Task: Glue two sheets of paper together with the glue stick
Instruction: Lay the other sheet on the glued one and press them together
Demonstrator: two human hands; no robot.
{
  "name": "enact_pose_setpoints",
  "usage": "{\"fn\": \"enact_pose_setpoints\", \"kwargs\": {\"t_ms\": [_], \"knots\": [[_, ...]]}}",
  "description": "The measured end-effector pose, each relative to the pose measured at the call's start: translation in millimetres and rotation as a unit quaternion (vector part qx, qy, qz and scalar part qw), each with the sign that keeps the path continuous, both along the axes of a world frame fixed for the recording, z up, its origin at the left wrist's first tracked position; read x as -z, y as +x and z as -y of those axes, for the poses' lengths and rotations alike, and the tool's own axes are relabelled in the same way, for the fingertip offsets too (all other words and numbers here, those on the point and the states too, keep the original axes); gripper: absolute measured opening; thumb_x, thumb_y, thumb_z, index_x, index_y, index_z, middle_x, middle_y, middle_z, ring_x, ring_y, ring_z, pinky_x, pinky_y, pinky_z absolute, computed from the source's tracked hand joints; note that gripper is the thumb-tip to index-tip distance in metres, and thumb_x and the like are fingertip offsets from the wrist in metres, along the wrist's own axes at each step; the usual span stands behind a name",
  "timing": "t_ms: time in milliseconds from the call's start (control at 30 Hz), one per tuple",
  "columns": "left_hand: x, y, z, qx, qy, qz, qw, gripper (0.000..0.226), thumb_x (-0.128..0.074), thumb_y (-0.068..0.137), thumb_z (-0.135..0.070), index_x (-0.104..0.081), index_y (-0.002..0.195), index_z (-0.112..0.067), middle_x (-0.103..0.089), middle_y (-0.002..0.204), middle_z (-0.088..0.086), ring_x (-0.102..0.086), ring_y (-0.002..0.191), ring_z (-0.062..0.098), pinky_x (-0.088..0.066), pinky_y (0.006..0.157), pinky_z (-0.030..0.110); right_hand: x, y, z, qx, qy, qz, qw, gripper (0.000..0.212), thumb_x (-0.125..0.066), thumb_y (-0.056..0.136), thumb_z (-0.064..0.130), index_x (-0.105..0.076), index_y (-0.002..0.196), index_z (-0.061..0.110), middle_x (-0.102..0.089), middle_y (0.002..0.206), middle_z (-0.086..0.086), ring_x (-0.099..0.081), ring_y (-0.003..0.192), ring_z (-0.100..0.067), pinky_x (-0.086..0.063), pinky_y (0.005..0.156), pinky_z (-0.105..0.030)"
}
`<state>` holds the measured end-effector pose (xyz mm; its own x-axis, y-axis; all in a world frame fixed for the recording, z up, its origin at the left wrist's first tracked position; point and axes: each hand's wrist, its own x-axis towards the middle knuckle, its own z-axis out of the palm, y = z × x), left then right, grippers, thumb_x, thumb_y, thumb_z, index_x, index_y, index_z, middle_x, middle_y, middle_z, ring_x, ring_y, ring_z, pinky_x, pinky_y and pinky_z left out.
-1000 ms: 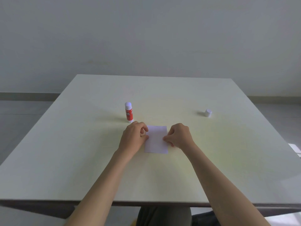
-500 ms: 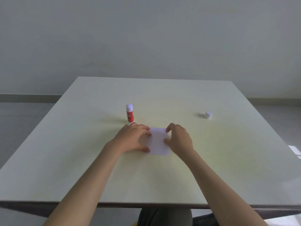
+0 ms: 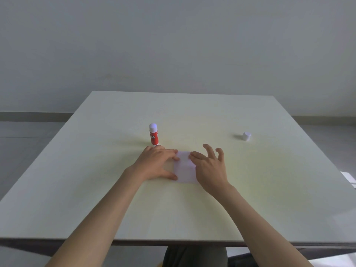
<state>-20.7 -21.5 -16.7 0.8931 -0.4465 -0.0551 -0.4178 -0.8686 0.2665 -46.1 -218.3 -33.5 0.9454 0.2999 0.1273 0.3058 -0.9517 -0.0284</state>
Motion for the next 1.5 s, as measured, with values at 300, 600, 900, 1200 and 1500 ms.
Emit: {"fn": "enact_pose_setpoints", "kwargs": {"t_ms": [300,600,900,1200,1500], "knots": [[11.4,-4.0,-6.7,0.024,-0.02,-0.02,0.999,0.067,-0.064,0.076,-0.055,-0.046,0.136,-0.032,-0.031,0.153,-0.016,-0.014,0.146,0.009,-0.01,0.116,0.029,-1.9,-5.8,4.5,0.025,0.028,0.03,0.999,0.042,-0.045,0.077,-0.002,-0.069,0.107,0.014,-0.07,0.112,0.011,-0.045,0.128,-0.031,-0.031,0.102,-0.046],[18.8,-6.1,-7.5,0.019,-0.121,-0.103,0.987,0.066,-0.066,0.083,-0.04,-0.04,0.141,-0.026,-0.019,0.157,-0.015,-0.008,0.143,-0.005,0.004,0.114,0.019,-13.8,-14.3,-6.0,0.01,0.025,0.059,0.998,0.031,-0.063,0.066,0.005,-0.075,0.089,0.021,-0.074,0.103,0.014,-0.058,0.115,-0.03,-0.043,0.092,-0.046],[19.4,-6.1,-9.3,0.016,-0.134,-0.102,0.986,0.066,-0.066,0.082,-0.041,-0.04,0.142,-0.027,-0.019,0.157,-0.017,-0.005,0.146,0.0,0.002,0.112,0.018,-6.0,-17.8,11.5,0.031,0.027,0.109,0.993,0.029,-0.065,0.058,-0.001,-0.076,0.071,0.022,-0.076,0.085,0.018,-0.065,0.099,-0.029,-0.023,0.083,-0.036],[15.1,-10.7,-5.3,0.033,-0.113,-0.088,0.989,0.065,-0.06,0.088,-0.039,-0.035,0.144,-0.02,-0.016,0.159,-0.011,-0.004,0.146,0.001,0.01,0.114,0.022,-3.9,-37.0,-14.0,-0.061,0.046,0.109,0.991,0.028,-0.061,0.058,0.007,-0.073,0.071,0.029,-0.072,0.081,0.024,-0.065,0.098,-0.025,-0.026,0.083,-0.035],[14.7,-12.0,-3.3,0.02,-0.101,-0.081,0.991,0.065,-0.061,0.087,-0.04,-0.036,0.144,-0.022,-0.016,0.159,-0.007,-0.006,0.146,0.003,0.01,0.118,0.034,-1.7,-24.1,0.9,-0.072,0.103,0.015,0.992,0.044,-0.041,0.079,0.01,-0.073,0.102,0.028,-0.069,0.111,0.024,-0.05,0.117,-0.024,-0.018,0.088,-0.033]]}}
